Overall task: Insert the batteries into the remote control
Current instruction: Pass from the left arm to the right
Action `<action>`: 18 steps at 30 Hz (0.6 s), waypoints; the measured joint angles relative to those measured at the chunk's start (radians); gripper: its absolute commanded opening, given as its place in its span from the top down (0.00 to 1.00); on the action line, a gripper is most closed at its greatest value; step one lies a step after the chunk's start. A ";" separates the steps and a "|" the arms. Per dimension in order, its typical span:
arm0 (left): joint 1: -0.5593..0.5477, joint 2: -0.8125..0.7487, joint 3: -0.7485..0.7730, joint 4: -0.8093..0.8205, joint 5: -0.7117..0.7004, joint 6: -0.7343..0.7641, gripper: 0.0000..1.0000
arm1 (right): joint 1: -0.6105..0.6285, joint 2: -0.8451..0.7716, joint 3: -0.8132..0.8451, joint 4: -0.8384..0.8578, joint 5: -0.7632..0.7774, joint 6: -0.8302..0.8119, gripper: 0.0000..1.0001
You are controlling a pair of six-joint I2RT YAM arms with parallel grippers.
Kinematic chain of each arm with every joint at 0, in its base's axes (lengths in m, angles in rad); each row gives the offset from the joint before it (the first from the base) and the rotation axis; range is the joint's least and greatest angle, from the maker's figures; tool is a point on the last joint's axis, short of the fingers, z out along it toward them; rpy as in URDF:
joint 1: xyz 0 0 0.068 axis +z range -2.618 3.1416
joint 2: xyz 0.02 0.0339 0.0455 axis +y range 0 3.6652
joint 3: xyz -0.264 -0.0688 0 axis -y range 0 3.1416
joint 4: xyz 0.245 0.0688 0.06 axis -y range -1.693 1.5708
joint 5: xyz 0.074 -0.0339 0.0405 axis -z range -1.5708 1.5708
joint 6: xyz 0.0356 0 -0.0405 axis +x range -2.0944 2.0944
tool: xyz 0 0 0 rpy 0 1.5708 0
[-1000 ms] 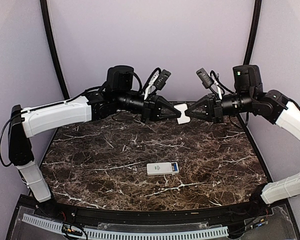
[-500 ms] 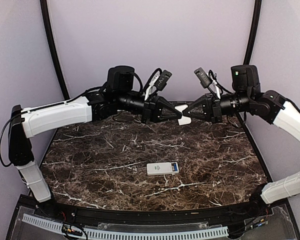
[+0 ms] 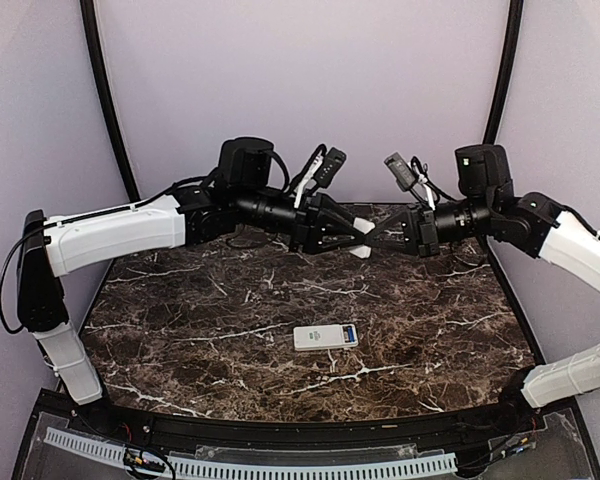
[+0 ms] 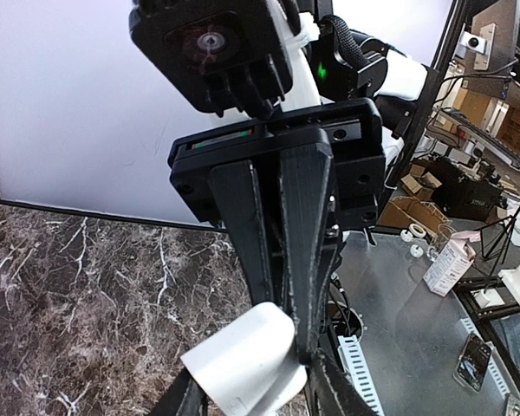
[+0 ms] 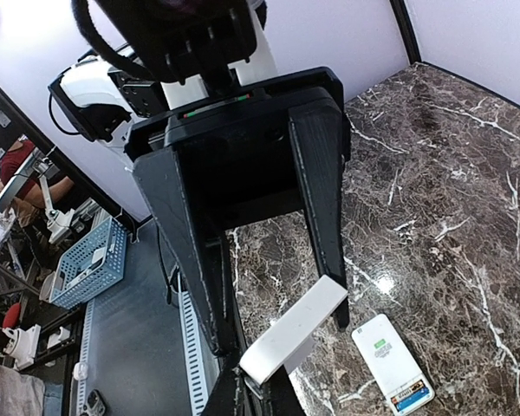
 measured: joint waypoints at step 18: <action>0.000 0.000 -0.008 0.021 0.053 0.007 1.00 | -0.021 -0.021 -0.039 0.019 -0.019 0.037 1.00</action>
